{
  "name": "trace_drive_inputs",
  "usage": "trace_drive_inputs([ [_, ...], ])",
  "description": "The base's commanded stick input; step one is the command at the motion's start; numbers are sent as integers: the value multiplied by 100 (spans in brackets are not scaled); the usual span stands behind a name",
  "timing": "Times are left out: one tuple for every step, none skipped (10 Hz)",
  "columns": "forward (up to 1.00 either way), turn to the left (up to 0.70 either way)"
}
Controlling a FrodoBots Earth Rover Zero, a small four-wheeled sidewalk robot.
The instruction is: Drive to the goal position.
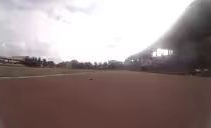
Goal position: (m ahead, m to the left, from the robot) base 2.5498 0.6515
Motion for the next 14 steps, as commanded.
trace_drive_inputs([
  [70,0],
  [70,0],
  [70,0],
  [70,0],
  [70,0],
  [70,0],
  [70,0],
  [70,0],
  [70,0],
  [70,0],
  [70,0],
  [70,0],
  [70,0],
  [70,0],
])
